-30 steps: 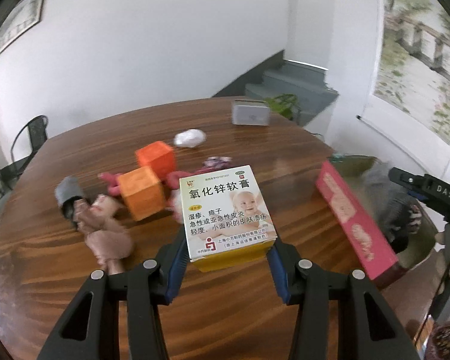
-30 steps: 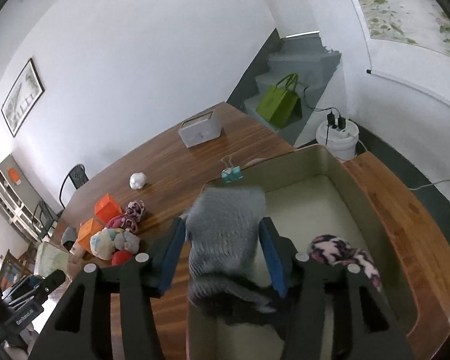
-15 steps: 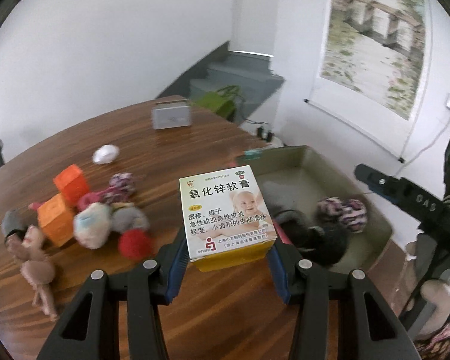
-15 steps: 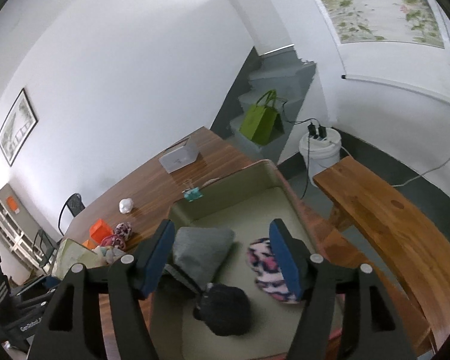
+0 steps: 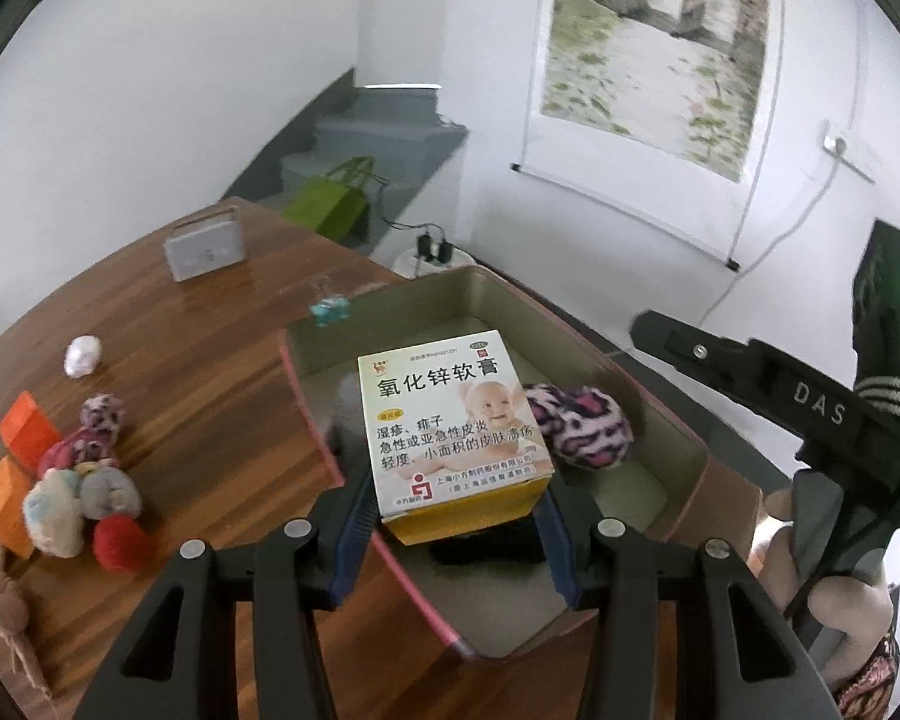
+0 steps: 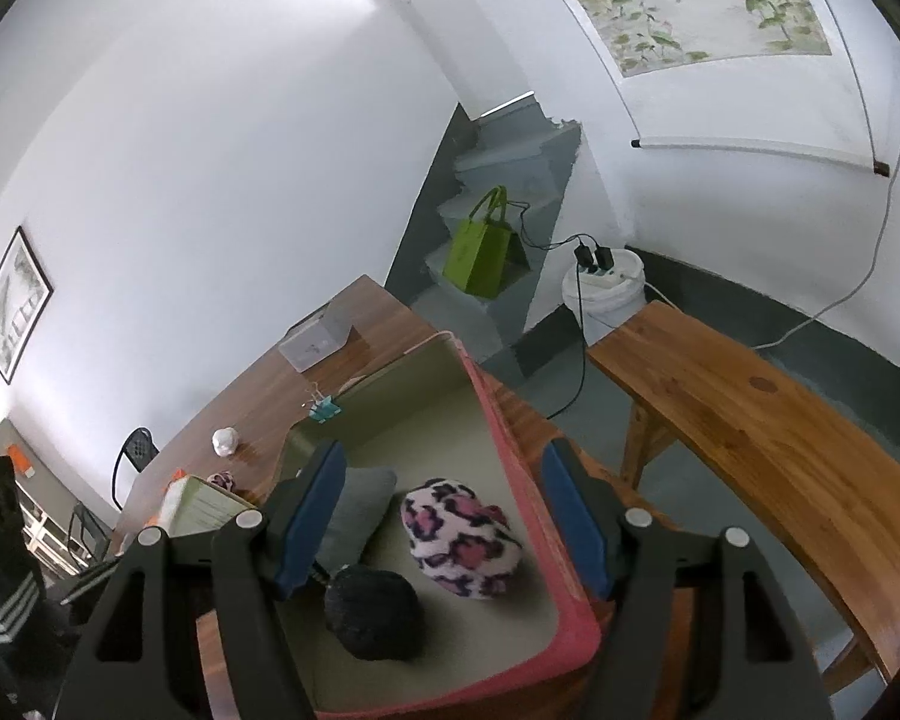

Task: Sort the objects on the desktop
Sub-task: 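Carry the grey sock and medicine box to the grey bin and release them, then return both grippers to the table and grasp the beige cloth with the left gripper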

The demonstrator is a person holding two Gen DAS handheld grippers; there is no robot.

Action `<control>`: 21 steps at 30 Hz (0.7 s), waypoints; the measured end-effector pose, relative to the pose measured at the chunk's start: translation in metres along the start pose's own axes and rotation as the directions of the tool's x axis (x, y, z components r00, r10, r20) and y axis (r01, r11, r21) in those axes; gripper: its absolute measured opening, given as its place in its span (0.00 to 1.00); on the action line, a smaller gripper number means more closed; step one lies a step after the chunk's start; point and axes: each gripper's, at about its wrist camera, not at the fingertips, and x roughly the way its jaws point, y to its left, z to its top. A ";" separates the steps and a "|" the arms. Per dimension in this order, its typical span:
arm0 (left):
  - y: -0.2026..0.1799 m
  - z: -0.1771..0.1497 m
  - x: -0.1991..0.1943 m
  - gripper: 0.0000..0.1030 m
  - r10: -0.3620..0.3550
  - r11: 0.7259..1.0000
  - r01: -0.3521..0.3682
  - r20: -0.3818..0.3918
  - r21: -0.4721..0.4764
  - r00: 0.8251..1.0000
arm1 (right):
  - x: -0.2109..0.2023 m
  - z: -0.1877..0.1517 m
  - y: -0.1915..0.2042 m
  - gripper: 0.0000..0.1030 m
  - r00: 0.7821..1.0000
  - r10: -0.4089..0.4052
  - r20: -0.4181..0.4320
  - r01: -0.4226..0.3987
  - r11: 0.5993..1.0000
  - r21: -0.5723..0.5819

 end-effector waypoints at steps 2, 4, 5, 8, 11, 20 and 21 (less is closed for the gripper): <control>-0.003 -0.001 0.005 0.51 -0.017 1.000 0.017 -0.020 0.009 1.000 | 0.002 -0.001 -0.001 0.70 1.000 0.007 -0.008 -0.007 1.000 0.004; -0.004 -0.003 0.008 0.66 -0.019 1.000 0.020 -0.032 0.011 0.999 | 0.002 -0.002 0.001 0.70 1.000 0.011 -0.011 -0.011 1.000 -0.001; -0.005 -0.004 0.010 0.68 -0.021 1.000 0.021 -0.038 0.011 0.999 | 0.002 -0.003 0.002 0.70 1.000 0.012 -0.012 -0.012 1.000 -0.004; -0.002 -0.005 0.008 0.68 -0.026 1.000 0.026 -0.034 0.004 0.999 | 0.001 -0.004 0.003 0.70 1.000 0.016 -0.013 -0.016 1.000 -0.007; 0.006 -0.006 0.001 0.68 -0.021 1.000 0.020 -0.021 -0.013 1.000 | 0.000 -0.006 0.006 0.71 1.000 0.020 -0.014 -0.020 1.000 -0.006; 0.041 -0.017 -0.018 0.68 0.026 0.996 -0.026 0.002 -0.084 1.000 | 0.002 -0.015 0.038 0.75 0.998 0.055 -0.031 -0.056 0.997 -0.049; 0.045 -0.019 -0.020 0.68 0.034 0.995 -0.034 0.003 -0.091 0.999 | 0.003 -0.016 0.043 0.75 0.998 0.060 -0.035 -0.062 0.996 -0.057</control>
